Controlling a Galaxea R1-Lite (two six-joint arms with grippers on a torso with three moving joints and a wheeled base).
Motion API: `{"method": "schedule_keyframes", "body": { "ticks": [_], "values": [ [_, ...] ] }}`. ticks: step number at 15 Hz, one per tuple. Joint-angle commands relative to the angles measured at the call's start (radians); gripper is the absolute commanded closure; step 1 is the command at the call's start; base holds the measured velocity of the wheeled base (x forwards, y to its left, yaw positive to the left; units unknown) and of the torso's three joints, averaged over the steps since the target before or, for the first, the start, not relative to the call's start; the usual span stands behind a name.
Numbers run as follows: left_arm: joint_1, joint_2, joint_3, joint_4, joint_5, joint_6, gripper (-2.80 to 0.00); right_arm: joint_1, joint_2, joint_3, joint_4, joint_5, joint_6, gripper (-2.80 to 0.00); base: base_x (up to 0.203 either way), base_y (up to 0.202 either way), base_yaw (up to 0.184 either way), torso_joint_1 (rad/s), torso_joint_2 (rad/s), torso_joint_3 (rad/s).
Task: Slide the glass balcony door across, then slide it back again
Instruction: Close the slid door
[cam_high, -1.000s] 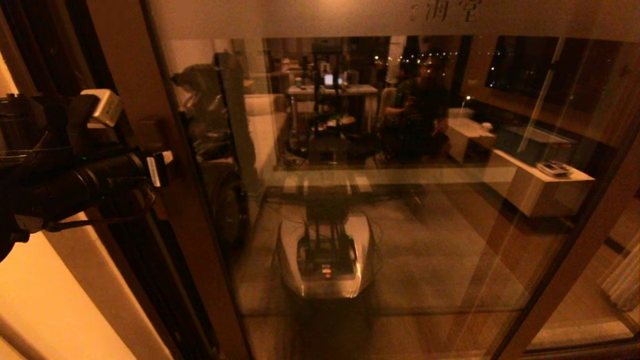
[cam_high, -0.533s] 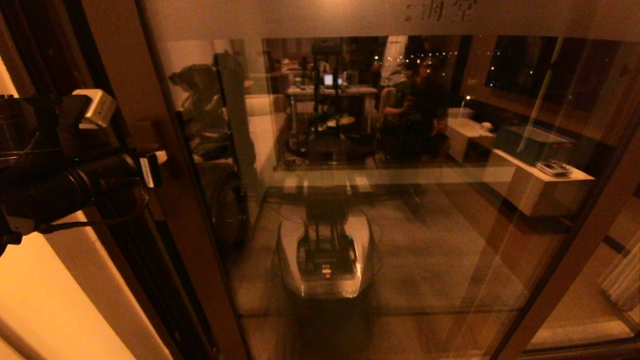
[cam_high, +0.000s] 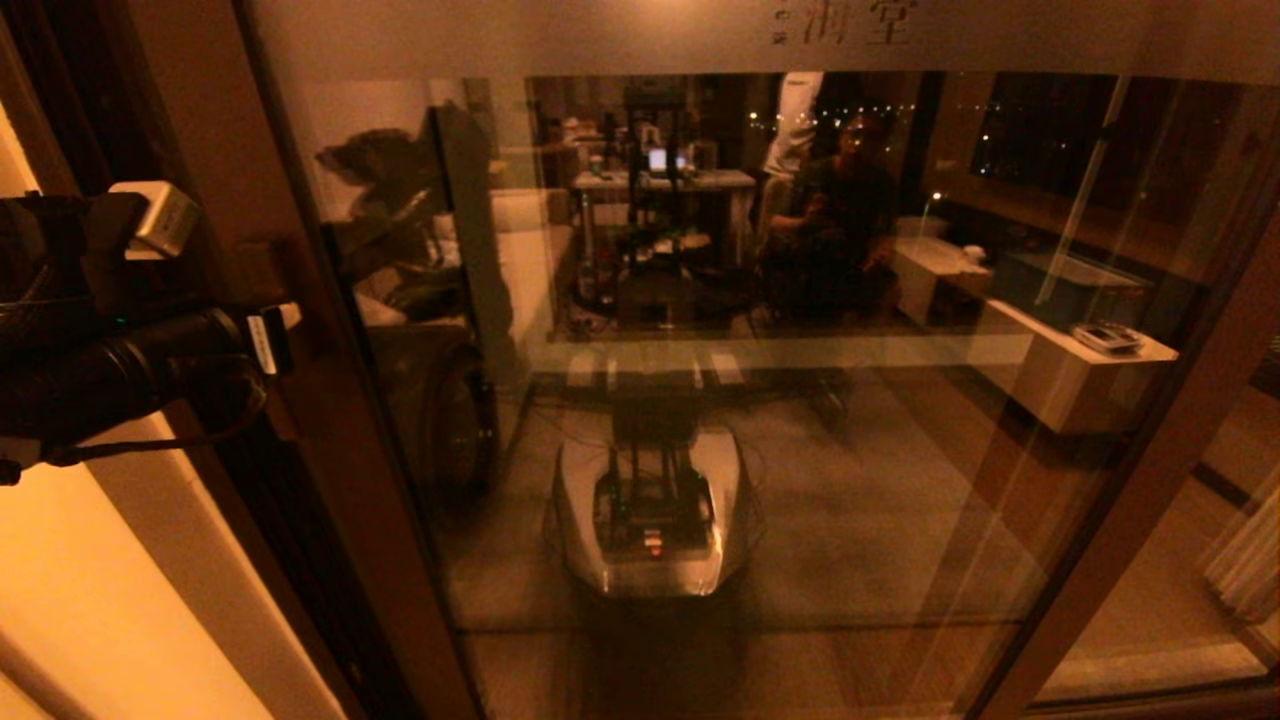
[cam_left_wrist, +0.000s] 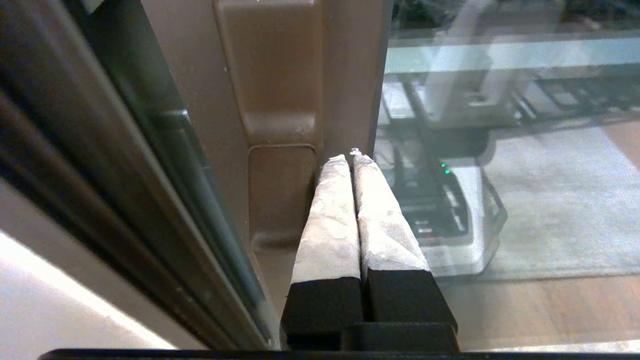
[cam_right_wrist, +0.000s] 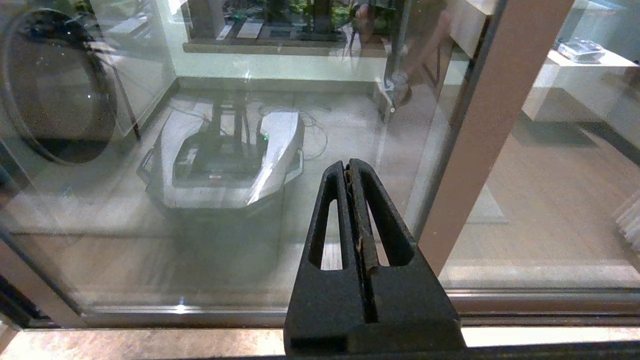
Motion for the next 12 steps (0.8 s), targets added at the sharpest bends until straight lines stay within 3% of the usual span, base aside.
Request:
{"method": "schedule_keyframes", "body": {
  "ticks": [1, 12],
  "values": [
    [0.016, 0.003, 0.000, -0.004, -0.010, 0.015, 0.00, 0.000, 0.002, 0.000, 0.001, 0.001, -0.001, 0.00, 0.000, 0.000, 0.000, 0.000, 0.00, 0.000],
    [0.105, 0.013, 0.002, -0.004, -0.052, 0.042, 0.00, 0.000, 0.002, 0.000, 0.001, 0.001, -0.001, 0.00, 0.000, 0.000, 0.000, 0.000, 0.00, 0.000]
  ]
}}
